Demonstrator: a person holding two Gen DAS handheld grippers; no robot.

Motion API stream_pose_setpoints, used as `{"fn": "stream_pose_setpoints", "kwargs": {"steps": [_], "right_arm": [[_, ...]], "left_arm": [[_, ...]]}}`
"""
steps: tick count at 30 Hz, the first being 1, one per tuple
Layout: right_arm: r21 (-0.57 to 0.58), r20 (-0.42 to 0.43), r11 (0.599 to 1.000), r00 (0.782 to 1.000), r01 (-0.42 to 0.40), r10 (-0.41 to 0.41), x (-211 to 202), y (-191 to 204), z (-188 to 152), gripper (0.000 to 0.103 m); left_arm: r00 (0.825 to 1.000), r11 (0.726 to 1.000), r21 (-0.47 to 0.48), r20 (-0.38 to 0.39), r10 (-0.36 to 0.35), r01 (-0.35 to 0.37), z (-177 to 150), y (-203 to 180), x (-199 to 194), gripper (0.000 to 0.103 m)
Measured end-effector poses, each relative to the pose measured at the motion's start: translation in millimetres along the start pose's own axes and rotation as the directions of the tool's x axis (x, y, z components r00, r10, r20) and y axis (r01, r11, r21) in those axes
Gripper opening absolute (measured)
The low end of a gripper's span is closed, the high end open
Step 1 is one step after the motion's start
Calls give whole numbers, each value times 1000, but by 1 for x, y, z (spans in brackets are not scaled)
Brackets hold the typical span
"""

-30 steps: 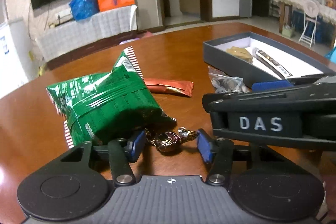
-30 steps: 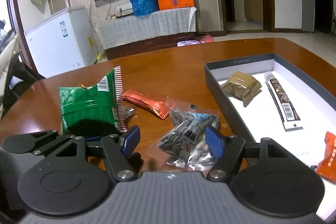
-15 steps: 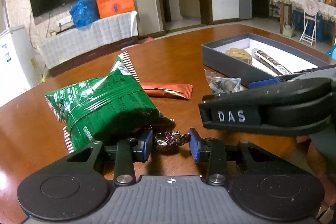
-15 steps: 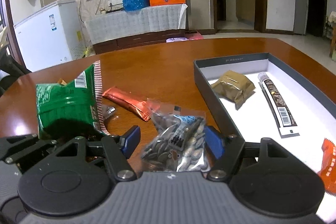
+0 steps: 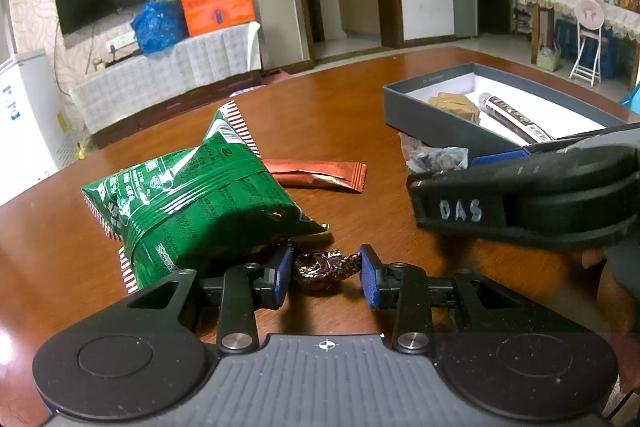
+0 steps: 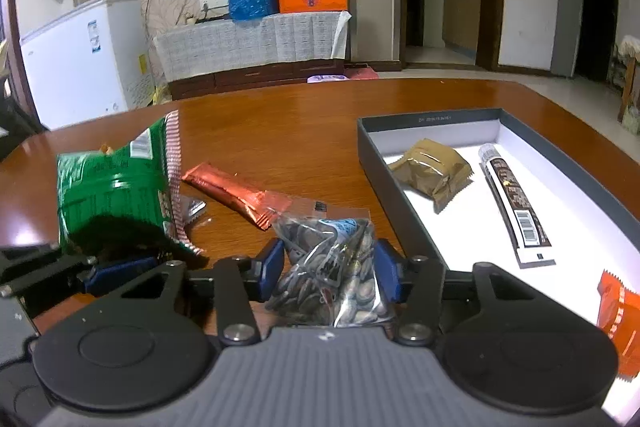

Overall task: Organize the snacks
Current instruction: 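Grasp the brown-wrapped chocolate with the left tool while the right tool grasps the clear candy packet, then carry the chocolate and clear candy packet over the white box with both tools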

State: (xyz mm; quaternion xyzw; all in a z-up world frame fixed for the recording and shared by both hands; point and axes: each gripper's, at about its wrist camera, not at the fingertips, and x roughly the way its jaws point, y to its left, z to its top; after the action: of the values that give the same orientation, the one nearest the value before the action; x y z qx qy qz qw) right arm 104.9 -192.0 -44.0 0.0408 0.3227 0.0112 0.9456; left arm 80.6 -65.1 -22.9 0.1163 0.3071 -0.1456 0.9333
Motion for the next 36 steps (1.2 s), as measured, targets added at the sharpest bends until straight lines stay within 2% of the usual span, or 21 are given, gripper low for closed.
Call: {"fn": "stream_pose_setpoints", "kwargs": {"steps": [4, 14, 24, 36], "right_arm": [[47, 2, 999, 1000, -14, 14, -1, -8, 3, 46], [22, 53, 999, 998, -30, 28, -10, -5, 5, 44], [56, 98, 997, 994, -61, 55, -23, -11, 10, 44], [102, 118, 991, 990, -88, 76, -31, -23, 15, 44]], "left_arm": [[1000, 1000, 5, 2, -3, 3, 1, -2, 0, 36], [1000, 1000, 18, 4, -5, 5, 3, -5, 0, 33], [999, 999, 41, 22, -23, 23, 9, -17, -6, 30], [998, 999, 52, 60, 8, -11, 20, -26, -18, 30]]}}
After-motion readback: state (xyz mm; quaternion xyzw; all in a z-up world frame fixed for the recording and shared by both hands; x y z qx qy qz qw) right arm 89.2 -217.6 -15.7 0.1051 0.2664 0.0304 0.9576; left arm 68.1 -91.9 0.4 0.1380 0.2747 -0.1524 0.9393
